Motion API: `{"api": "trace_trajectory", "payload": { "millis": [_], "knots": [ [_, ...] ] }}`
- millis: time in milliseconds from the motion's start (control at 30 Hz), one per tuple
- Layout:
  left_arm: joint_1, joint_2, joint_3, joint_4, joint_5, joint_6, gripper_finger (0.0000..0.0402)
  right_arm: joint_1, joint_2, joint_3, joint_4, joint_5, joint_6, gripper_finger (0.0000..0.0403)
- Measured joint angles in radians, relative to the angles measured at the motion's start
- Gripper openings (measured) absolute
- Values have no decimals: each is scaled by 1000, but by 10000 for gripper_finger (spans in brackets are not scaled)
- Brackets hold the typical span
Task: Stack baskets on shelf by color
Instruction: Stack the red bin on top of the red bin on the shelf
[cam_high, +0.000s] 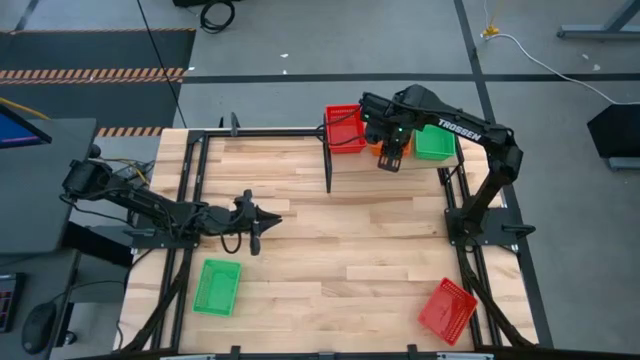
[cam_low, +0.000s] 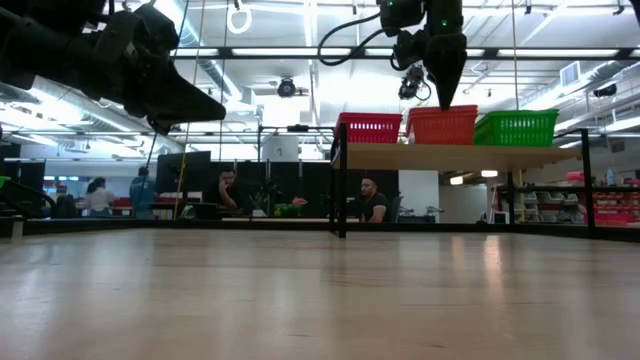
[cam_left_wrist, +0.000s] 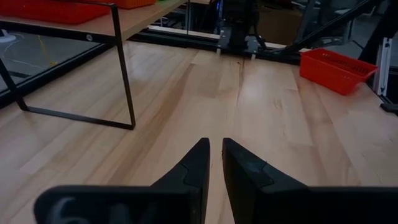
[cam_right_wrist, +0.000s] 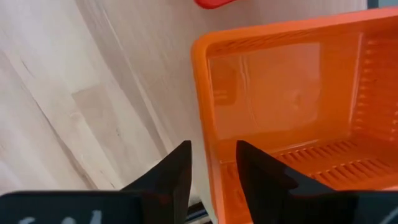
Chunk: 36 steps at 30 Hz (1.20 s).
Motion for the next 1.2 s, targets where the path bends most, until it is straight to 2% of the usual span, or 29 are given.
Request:
{"api": "trace_trajectory", "payload": {
  "millis": [367,533,800,867,1000,1100,1200],
  "knots": [
    [-11,0,0,-8,0,-11,52,3,0,0,0,-8,180,134],
    [-15,0,0,-8,2,-13,52,10,-7,0,0,-13,206,134],
    [-15,0,0,9,0,-13,53,58,-105,0,0,36,242,132],
    [-14,0,0,12,0,-13,52,76,-136,1,0,20,286,131],
    [-16,0,0,10,1,-47,52,150,-168,1,0,-73,413,131],
    [-16,0,3,3,35,-112,52,253,-177,1,0,-125,506,131],
    [-44,0,60,-73,75,-153,49,376,-177,1,0,-142,604,130]
  ]
}}
